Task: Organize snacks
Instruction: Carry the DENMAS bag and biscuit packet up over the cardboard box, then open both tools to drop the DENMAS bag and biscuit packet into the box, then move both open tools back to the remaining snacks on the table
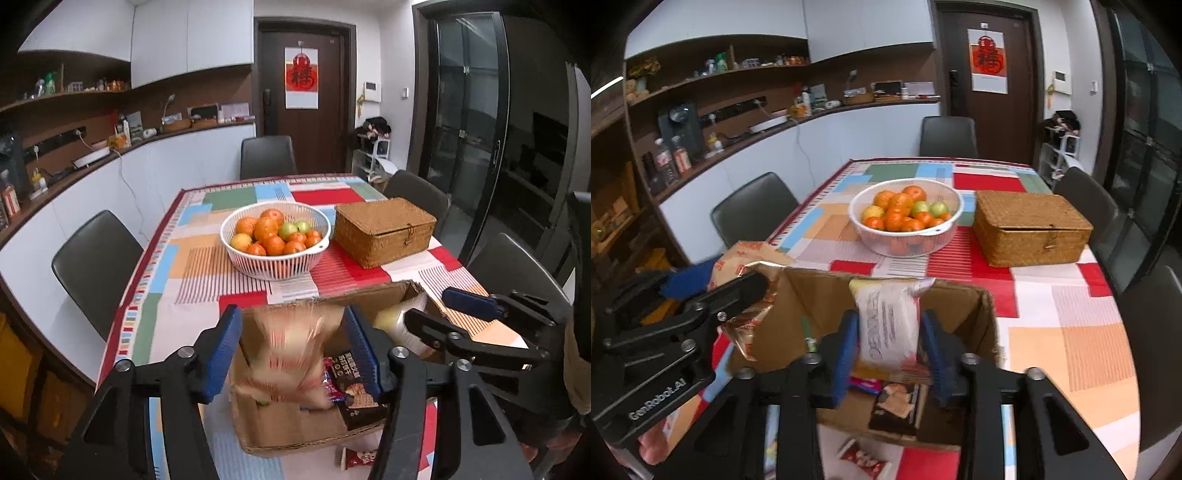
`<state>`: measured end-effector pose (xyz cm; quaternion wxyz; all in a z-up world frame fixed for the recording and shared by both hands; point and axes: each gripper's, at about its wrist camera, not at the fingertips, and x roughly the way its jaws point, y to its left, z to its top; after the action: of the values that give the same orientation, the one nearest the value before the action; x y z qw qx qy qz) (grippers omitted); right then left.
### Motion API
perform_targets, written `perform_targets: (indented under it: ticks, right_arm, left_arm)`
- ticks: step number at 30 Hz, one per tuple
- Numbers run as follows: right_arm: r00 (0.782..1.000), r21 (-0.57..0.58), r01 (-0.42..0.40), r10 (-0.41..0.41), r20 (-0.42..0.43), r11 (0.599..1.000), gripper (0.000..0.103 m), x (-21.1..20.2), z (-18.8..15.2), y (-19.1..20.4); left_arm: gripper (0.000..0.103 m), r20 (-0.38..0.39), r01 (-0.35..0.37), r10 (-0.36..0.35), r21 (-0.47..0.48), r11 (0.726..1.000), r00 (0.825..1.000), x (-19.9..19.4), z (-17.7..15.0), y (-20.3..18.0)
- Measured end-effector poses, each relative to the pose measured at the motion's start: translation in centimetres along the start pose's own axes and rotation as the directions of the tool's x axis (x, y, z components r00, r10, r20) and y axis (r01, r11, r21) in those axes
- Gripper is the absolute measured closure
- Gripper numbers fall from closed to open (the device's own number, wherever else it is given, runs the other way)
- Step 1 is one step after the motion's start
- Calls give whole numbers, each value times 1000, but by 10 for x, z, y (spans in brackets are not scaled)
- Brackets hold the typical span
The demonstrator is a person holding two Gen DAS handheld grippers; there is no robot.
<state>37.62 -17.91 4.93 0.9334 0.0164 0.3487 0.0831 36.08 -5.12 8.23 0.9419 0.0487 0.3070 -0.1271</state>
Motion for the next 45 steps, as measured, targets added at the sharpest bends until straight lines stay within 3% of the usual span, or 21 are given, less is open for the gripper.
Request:
perform_targets:
  ticks: [3, 11, 18, 28, 36, 45]
  right_arm:
    - [999, -22, 27, -26, 32, 999, 56, -9, -5, 2]
    - [997, -57, -12, 17, 78, 998, 56, -44, -35, 15]
    - [993, -74, -74, 80, 81, 994, 56, -69, -65, 32]
    - [992, -124, -88, 98, 81, 988, 56, -91, -105, 54]
    - [993, -122, -119, 121, 9, 985, 56, -89, -141, 61]
    - [984, -88, -146, 136, -111, 985, 56, -65, -177, 60]
  left_arm:
    - [46, 2, -15, 15, 0, 1000, 1000, -11, -8, 2]
    - [45, 12, 23, -23, -2, 1000, 1000, -53, -41, 4]
    - [45, 39, 29, -28, -10, 1000, 999, -90, -67, 5]
    - [45, 35, -5, 5, 12, 1000, 999, -121, -113, 5]
    - [45, -12, -12, 12, 10, 1000, 1000, -125, -150, 4]
    - [45, -136, -3, 0, -16, 1000, 991, -104, -193, 7]
